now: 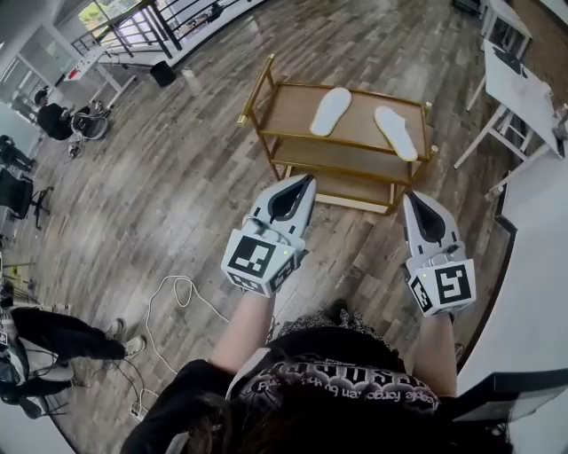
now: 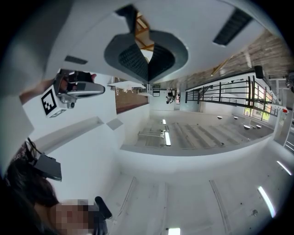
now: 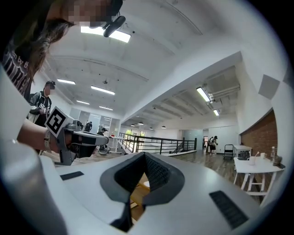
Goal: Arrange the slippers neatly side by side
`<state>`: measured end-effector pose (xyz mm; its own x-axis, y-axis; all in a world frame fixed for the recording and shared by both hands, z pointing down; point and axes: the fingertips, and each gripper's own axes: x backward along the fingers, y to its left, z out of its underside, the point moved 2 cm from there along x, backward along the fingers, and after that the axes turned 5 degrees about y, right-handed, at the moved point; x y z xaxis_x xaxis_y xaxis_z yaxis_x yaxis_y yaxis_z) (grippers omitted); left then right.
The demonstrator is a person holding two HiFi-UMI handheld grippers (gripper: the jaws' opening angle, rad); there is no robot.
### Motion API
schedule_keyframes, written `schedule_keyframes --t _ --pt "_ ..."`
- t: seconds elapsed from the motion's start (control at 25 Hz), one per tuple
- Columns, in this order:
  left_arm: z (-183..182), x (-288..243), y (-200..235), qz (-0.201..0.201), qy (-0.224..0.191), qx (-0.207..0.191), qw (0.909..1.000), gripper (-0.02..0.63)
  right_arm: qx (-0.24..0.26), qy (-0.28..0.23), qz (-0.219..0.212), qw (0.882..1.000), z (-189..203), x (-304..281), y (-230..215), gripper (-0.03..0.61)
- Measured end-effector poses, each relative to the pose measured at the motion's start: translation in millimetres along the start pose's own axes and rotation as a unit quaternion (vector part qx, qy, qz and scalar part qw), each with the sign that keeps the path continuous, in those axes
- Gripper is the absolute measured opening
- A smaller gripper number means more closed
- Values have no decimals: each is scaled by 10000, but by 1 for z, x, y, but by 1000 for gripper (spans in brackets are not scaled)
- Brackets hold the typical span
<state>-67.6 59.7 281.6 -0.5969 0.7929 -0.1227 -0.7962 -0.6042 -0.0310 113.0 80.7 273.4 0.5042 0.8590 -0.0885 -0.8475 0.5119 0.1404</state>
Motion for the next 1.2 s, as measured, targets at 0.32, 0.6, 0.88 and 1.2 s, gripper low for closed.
schedule_keyframes --t 0.32,0.6,0.88,1.2 --pt "12 -78 45 133 219 43 9997 -3 -179 127 117 9997 10 -85 -41 5" --pt "22 -147 118 433 313 -88 9985 -3 -420 212 339 9983 17 -173 -71 3" --pt "20 -212 157 812 294 -134 9962 -3 -444 274 595 9969 15 -234 -98 4" --pt "29 -281 162 1068 472 -147 9931 -3 -496 417 592 9961 28 -277 -146 5"
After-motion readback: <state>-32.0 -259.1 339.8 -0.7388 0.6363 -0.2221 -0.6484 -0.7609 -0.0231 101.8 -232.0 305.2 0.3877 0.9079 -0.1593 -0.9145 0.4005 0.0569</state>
